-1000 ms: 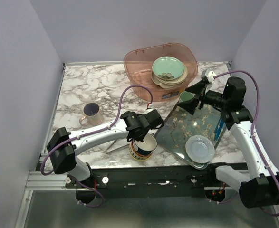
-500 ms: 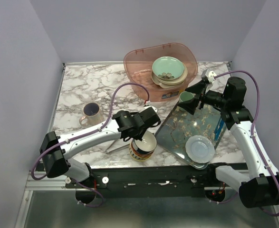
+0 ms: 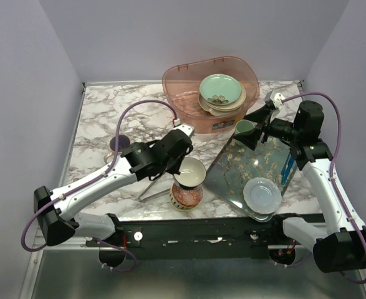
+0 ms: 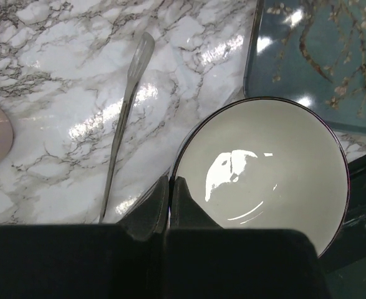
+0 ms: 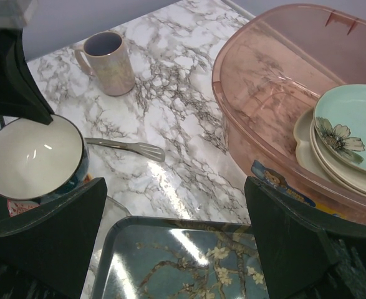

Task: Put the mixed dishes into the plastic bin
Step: Pick up the bowl from the center of the board, then place the bowl in the plastic bin.

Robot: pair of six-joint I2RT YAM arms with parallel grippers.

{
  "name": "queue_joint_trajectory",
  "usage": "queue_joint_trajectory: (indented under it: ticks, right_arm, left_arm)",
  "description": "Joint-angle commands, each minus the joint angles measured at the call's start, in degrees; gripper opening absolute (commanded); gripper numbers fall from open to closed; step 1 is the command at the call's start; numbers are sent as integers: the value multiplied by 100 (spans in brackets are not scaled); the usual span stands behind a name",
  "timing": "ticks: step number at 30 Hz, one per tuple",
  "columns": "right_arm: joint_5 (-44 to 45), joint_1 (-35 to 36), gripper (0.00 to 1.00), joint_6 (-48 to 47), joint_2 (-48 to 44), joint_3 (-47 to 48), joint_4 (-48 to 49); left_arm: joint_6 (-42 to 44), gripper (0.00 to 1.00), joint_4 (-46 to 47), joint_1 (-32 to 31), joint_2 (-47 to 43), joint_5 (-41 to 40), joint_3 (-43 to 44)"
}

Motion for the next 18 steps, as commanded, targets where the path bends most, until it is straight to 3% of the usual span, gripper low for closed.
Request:
queue_joint_trajectory:
  ticks: [1, 11, 18]
  right_arm:
    - [-119, -67, 100, 50, -33, -64, 55]
    - [-57, -102, 100, 59, -42, -55, 55]
    - [-75, -146, 100, 86, -68, -55, 64]
  left_arm:
    - [15, 0, 902, 492, -515, 450, -117]
    - [-72, 0, 2194, 1810, -841, 698, -188]
    - [-161, 0, 3047, 2382, -158, 513, 409]
